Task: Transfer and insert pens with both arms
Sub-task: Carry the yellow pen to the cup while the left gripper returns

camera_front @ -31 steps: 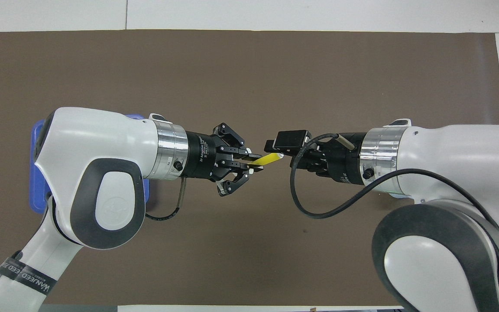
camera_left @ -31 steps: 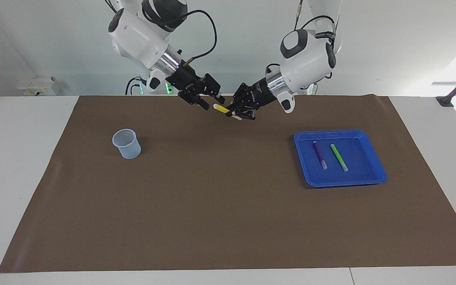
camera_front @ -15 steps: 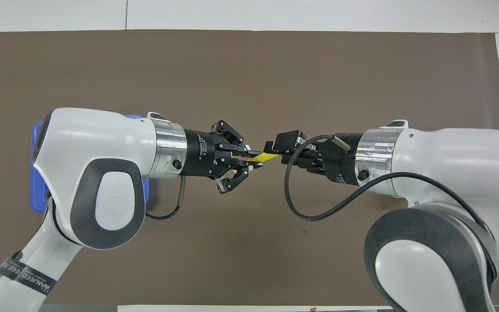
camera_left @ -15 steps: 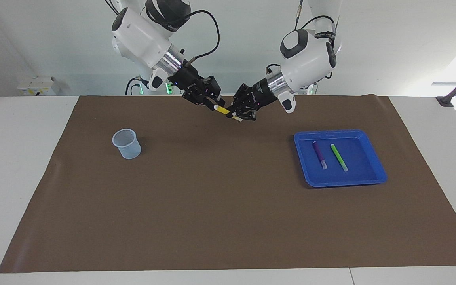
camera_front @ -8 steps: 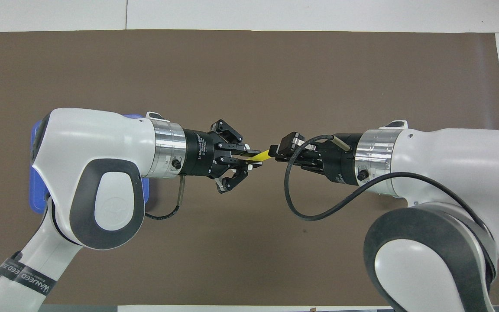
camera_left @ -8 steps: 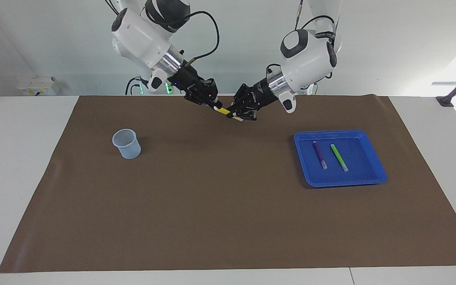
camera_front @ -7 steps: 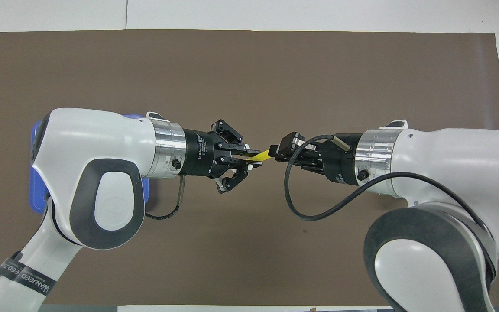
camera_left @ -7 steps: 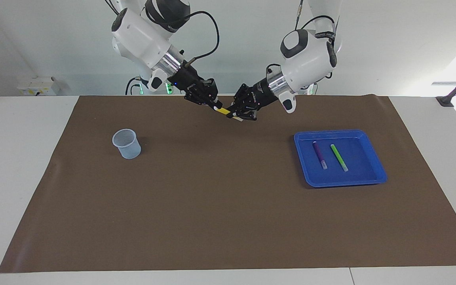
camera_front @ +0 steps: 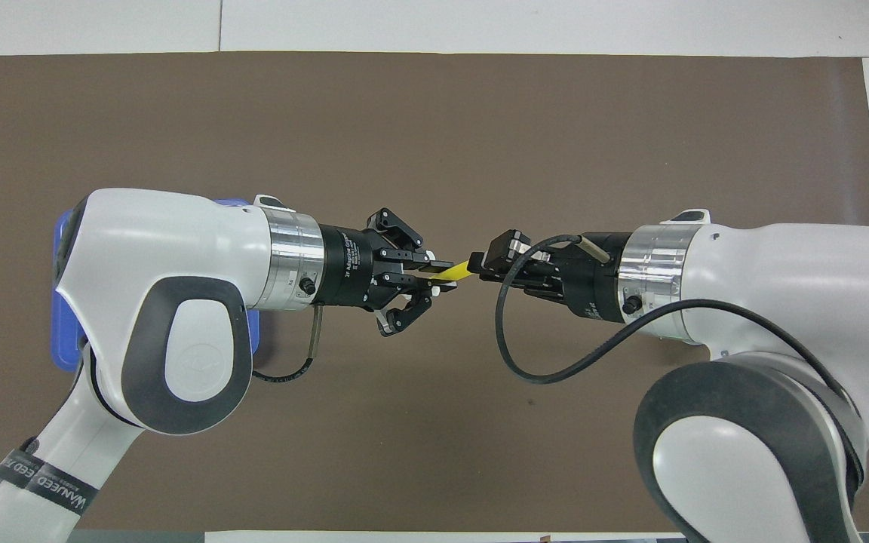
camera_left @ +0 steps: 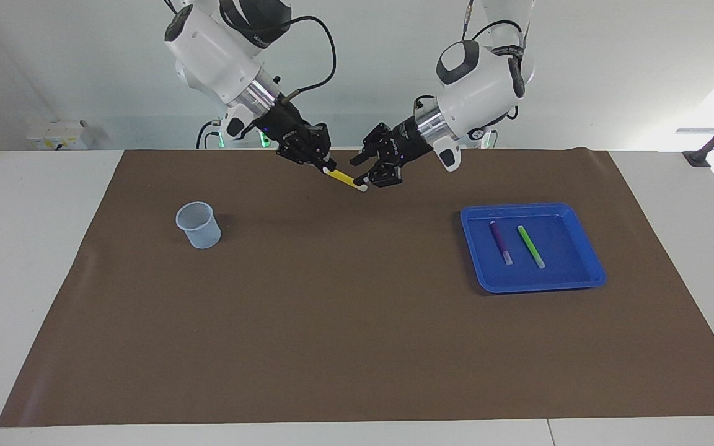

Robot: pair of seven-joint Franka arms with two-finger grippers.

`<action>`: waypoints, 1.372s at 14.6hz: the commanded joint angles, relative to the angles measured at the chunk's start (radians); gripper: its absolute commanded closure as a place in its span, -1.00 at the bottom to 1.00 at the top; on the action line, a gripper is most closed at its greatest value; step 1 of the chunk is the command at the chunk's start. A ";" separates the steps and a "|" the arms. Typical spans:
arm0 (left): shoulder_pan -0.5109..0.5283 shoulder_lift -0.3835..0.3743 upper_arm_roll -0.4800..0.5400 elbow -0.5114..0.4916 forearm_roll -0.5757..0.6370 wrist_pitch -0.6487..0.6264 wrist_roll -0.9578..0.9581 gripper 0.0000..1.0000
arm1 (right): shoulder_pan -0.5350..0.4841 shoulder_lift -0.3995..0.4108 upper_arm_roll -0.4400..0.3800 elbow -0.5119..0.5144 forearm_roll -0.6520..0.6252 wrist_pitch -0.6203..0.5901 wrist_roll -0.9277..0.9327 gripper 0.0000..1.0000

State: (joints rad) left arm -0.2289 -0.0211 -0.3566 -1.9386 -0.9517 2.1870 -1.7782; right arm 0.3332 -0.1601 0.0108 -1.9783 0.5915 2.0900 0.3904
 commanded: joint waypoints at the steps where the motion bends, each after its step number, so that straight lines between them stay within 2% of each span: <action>1: -0.003 -0.039 -0.001 -0.036 -0.016 0.023 0.006 -1.00 | -0.089 0.013 0.006 0.091 -0.145 -0.183 -0.137 1.00; 3: 0.008 -0.037 0.001 -0.037 -0.007 0.019 0.016 -1.00 | -0.155 0.033 0.005 0.142 -0.250 -0.273 -0.304 1.00; 7: 0.057 -0.048 0.004 -0.063 0.063 -0.012 0.097 -1.00 | -0.278 0.030 0.003 0.134 -0.413 -0.337 -0.629 1.00; 9: 0.091 -0.053 0.005 -0.063 0.172 -0.086 0.182 -1.00 | -0.301 0.018 0.003 0.099 -0.482 -0.344 -0.676 1.00; 11: 0.135 -0.059 0.008 -0.063 0.211 -0.178 0.354 -1.00 | -0.324 0.002 0.003 0.049 -0.535 -0.331 -0.728 1.00; 13: 0.204 -0.059 0.007 -0.062 0.310 -0.271 0.495 -1.00 | -0.364 -0.001 0.005 0.001 -0.552 -0.294 -0.774 1.00; 17: 0.258 -0.046 0.005 -0.063 0.577 -0.363 0.734 -1.00 | -0.414 -0.007 0.003 -0.099 -0.552 -0.223 -0.823 1.00; 20: 0.327 -0.037 0.007 -0.104 0.666 -0.372 0.961 -1.00 | -0.430 -0.009 0.005 -0.154 -0.552 -0.208 -0.821 1.00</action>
State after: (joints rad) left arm 0.0471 -0.0438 -0.3457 -1.9965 -0.3357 1.8241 -0.9691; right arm -0.0738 -0.1371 0.0012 -2.0743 0.0533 1.8520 -0.4194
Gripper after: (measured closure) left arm 0.000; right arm 0.828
